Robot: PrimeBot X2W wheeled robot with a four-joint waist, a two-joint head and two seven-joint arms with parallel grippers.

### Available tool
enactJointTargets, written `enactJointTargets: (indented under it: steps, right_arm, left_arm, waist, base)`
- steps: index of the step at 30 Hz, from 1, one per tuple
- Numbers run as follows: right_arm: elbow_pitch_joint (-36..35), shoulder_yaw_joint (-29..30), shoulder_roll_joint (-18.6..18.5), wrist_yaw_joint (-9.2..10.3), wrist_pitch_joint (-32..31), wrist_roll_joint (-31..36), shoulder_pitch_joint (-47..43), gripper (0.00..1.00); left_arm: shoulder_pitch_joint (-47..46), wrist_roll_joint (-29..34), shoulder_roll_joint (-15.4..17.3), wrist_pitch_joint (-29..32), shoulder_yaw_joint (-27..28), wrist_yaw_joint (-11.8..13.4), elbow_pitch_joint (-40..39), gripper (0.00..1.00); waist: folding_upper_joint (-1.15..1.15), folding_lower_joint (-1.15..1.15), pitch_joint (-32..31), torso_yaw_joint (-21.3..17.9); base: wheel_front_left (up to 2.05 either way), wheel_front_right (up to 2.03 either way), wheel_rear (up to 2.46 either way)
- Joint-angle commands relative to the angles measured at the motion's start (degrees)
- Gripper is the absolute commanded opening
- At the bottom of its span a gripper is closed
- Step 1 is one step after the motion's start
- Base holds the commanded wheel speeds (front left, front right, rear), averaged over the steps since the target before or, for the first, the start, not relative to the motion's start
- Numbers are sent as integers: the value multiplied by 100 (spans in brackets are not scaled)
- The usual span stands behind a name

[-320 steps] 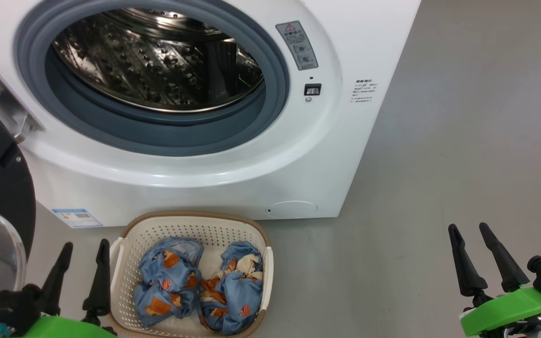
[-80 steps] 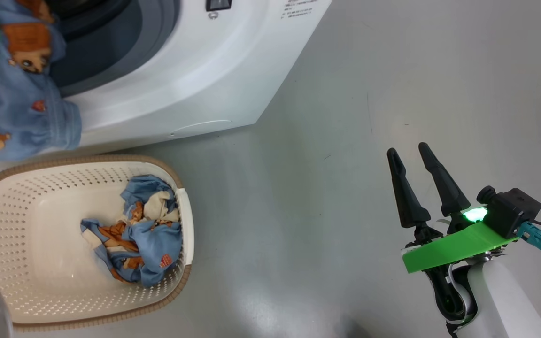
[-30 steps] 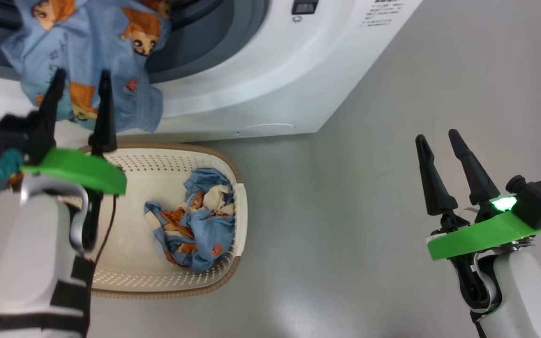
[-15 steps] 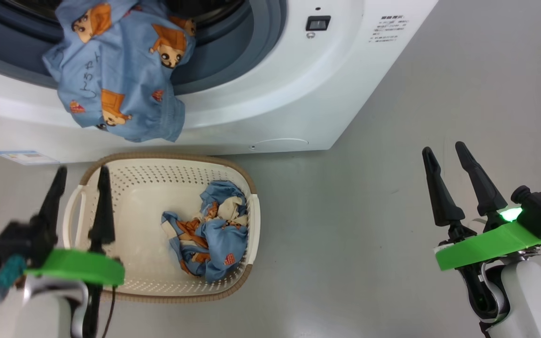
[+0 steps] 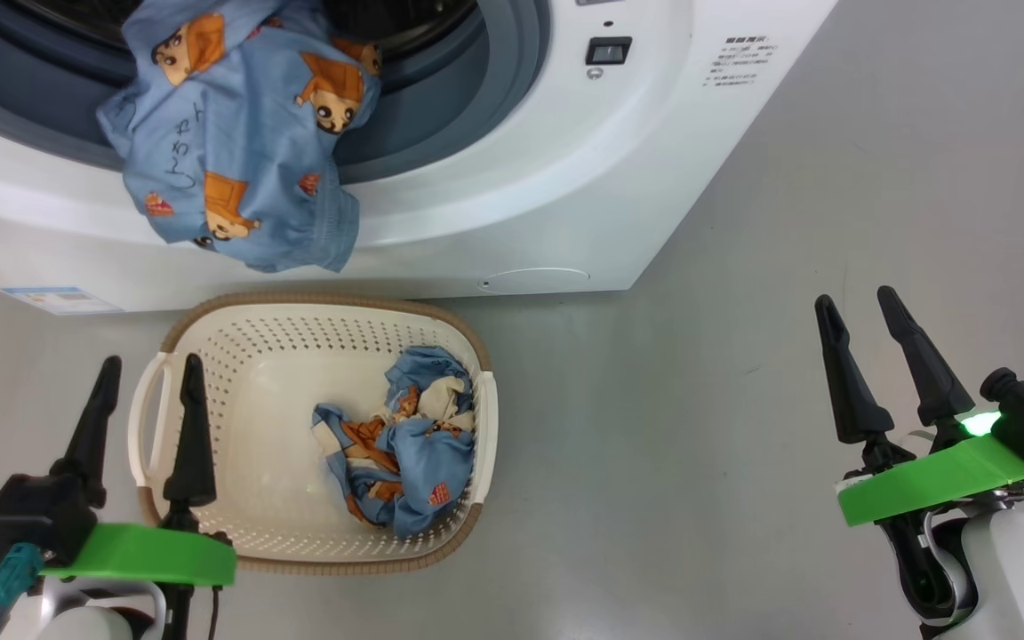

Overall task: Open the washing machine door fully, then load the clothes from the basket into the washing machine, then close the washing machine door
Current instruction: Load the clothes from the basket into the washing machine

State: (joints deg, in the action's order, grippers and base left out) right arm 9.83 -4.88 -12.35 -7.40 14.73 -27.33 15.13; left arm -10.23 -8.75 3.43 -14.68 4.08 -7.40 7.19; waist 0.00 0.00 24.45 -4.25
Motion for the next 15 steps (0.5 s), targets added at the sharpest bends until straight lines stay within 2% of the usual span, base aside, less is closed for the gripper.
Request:
enactJointTargets:
  steps: [1,9,15]
  right_arm:
    - [-134,-88,-37,-9,27,50,-119,100]
    - [-154,-63,9,-9,27,55,-103,100]
    - [-189,-63,22,-9,27,56,-9,100]
  left_arm:
    - [91,43,67,-32,202,-9,-167,100]
    - [42,-15,48,-32,151,-9,-141,100]
    - [-205,-231,54,-32,-5,-9,175,100]
  waist:
    - [0,0,1,-10]
    - [0,0,62,-24]
    - [0,0,234,-18]
  base:
    - [0,0,0]
    - [0,0,0]
    - [0,0,0]
